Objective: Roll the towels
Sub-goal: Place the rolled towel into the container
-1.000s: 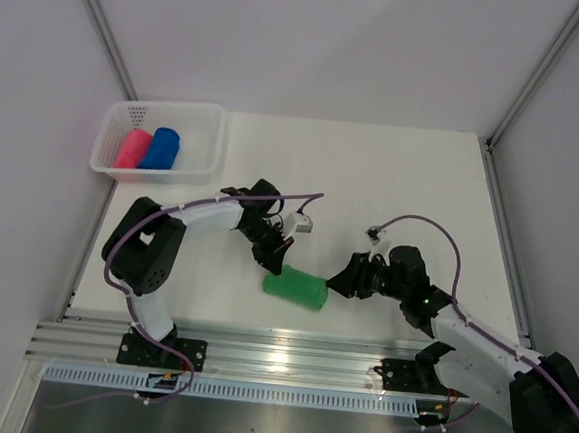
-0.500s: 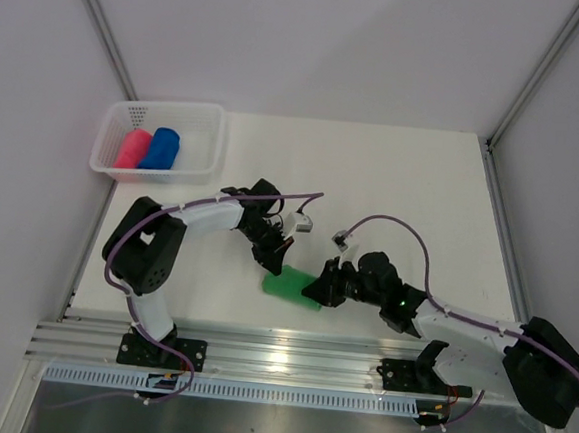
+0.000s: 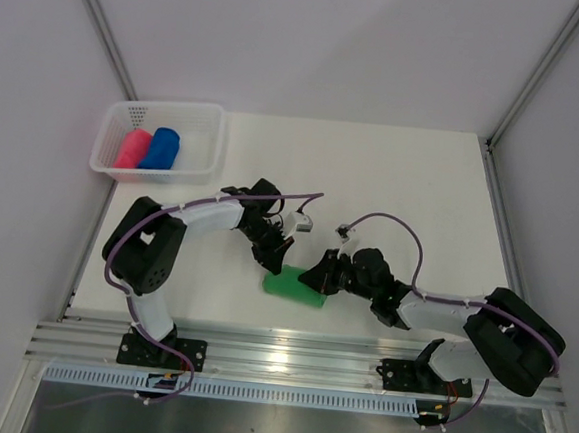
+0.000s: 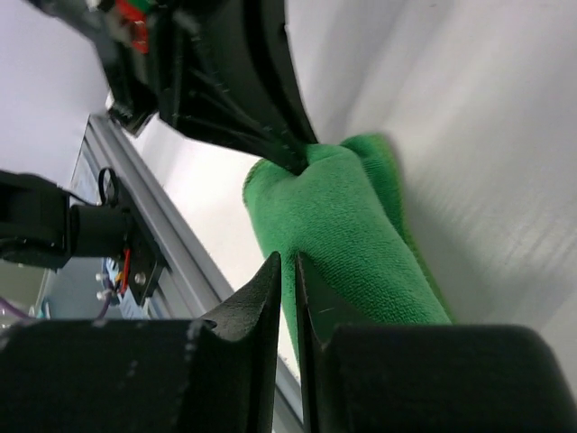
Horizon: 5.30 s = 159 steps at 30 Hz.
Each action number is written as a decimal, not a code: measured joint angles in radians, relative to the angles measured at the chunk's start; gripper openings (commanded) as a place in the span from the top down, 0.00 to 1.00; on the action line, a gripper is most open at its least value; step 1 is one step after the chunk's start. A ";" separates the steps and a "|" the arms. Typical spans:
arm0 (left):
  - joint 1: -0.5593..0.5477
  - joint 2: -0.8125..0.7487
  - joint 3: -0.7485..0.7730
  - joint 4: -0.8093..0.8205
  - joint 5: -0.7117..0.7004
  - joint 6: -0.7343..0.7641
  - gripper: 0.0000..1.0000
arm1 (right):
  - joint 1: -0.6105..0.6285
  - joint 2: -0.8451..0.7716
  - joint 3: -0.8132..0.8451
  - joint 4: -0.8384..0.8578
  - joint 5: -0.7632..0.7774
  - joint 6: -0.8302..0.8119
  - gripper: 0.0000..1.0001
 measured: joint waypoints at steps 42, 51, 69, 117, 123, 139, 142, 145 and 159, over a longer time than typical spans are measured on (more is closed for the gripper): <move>-0.373 -0.419 -0.321 0.315 -0.324 0.350 0.32 | -0.034 0.116 -0.077 0.200 0.052 0.123 0.88; -0.423 -0.336 -0.323 0.414 -0.424 0.407 0.30 | -0.039 0.130 -0.075 0.212 0.048 0.129 0.88; -0.426 -0.146 -0.214 0.360 -0.446 0.412 0.35 | -0.092 0.126 -0.075 0.162 0.011 0.136 0.85; 0.319 -0.337 0.089 0.327 -0.407 -0.118 0.81 | -0.350 -0.727 -0.100 -0.707 0.061 -0.044 0.81; 0.513 -0.259 0.255 0.351 -0.439 -0.196 0.80 | -0.350 -0.687 -0.097 -0.700 0.070 -0.041 0.81; 0.634 0.483 0.997 0.068 -0.502 -0.342 0.75 | -0.373 -0.065 0.438 -0.726 -0.006 -0.139 0.82; 0.636 0.501 0.995 0.012 -0.509 -0.365 0.74 | -0.392 -0.049 0.485 -0.755 -0.035 -0.151 0.82; 0.636 0.507 0.997 -0.026 -0.513 -0.377 0.73 | -0.415 -0.017 0.543 -0.796 -0.056 -0.164 0.82; 0.667 0.509 0.914 -0.066 -0.547 -0.421 0.63 | -0.470 0.015 0.600 -0.846 -0.069 -0.178 0.82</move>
